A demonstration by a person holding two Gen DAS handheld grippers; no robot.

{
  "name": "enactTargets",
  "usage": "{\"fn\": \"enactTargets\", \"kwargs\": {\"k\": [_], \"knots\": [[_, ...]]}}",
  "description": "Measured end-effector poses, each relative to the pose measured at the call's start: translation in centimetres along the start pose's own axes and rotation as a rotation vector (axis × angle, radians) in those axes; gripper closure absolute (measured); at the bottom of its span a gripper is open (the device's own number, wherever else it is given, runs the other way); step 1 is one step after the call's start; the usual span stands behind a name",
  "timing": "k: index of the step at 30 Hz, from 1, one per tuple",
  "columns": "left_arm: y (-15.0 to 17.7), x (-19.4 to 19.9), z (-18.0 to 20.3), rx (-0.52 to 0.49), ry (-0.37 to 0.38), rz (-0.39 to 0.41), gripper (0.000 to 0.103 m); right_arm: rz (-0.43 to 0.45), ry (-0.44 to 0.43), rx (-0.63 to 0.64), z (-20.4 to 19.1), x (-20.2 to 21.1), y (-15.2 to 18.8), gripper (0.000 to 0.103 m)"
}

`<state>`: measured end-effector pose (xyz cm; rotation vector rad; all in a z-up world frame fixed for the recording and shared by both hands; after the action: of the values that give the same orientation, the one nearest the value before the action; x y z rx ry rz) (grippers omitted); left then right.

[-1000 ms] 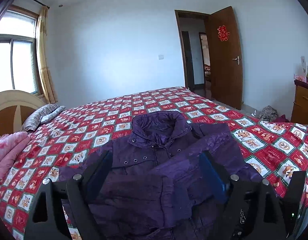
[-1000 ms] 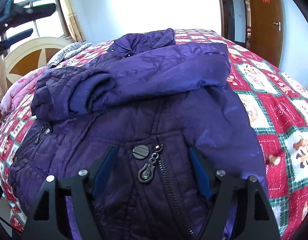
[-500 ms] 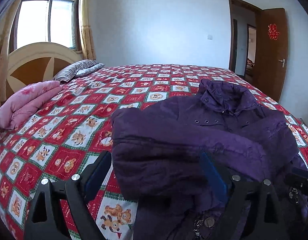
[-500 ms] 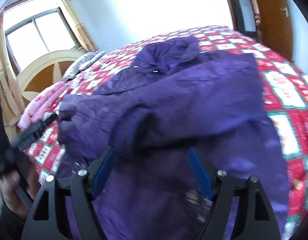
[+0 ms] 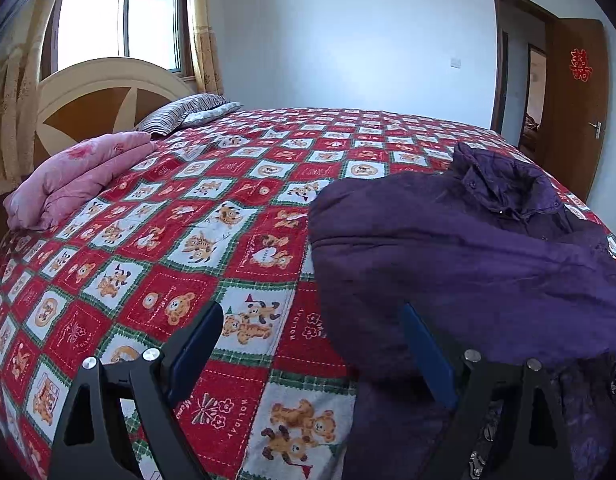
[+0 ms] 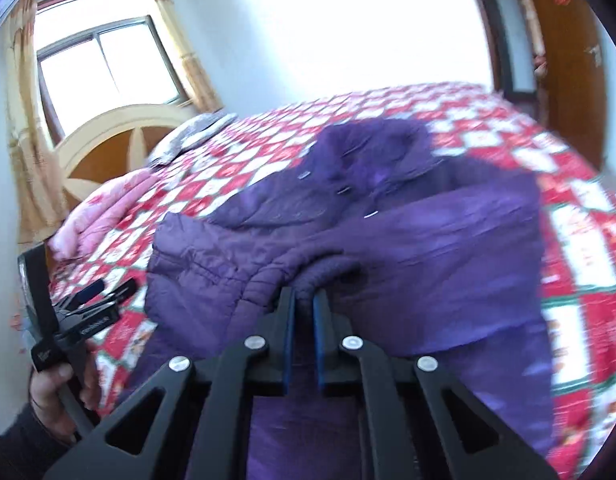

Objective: Fold large clothes

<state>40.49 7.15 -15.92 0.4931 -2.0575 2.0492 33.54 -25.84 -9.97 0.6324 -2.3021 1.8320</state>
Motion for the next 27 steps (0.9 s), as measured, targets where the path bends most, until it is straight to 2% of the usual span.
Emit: {"fn": "enactTargets", "kwargs": {"k": [2,4,9,16,18,21,23,25,27], "knots": [[0.1,-0.3,0.0,0.002,-0.005,-0.012,0.012,-0.007,0.062,0.008,1.9,0.5,0.1,0.095],[0.1,-0.2,0.4,-0.004,-0.005,-0.017,0.012,-0.048,0.137,0.0,4.5,0.6,1.6,0.095],[-0.9,-0.4,1.8,-0.026,0.013,-0.015,0.012,-0.159,0.183,0.021,6.5,-0.7,5.4,0.094],[-4.6,-1.5,3.5,-0.091,0.014,0.04,0.012,-0.081,0.309,0.027,7.3,2.1,3.4,0.089],[-5.1,-2.4,3.8,-0.111,0.004,0.042,0.012,-0.039,0.338,0.037,6.7,2.7,2.2,0.08],[-5.2,-3.8,5.3,-0.133,0.046,0.035,0.012,0.021,0.279,0.035,4.5,2.6,0.6,0.074],[-4.8,-4.6,6.4,-0.148,0.068,0.034,0.012,0.007,0.189,0.028,2.7,1.1,0.4,0.074],[-3.9,-5.6,7.7,-0.147,0.095,0.016,0.012,-0.02,0.149,0.047,1.0,-1.4,1.0,0.073],[-2.7,-6.6,8.9,-0.159,0.111,-0.025,0.012,-0.047,0.141,0.074,0.1,-3.3,1.9,0.064]]}}
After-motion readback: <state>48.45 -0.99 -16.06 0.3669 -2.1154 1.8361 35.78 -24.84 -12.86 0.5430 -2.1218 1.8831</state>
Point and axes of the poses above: each gripper's, at about its wrist camera, not at the fingertips, and x roughly against the way its jaws point, z to its right, y to its underside, the point moved 4 cm from there along -x, roughly the way its jaws point, and after that the axes turned 15 degrees about z, right-handed, at the moved point
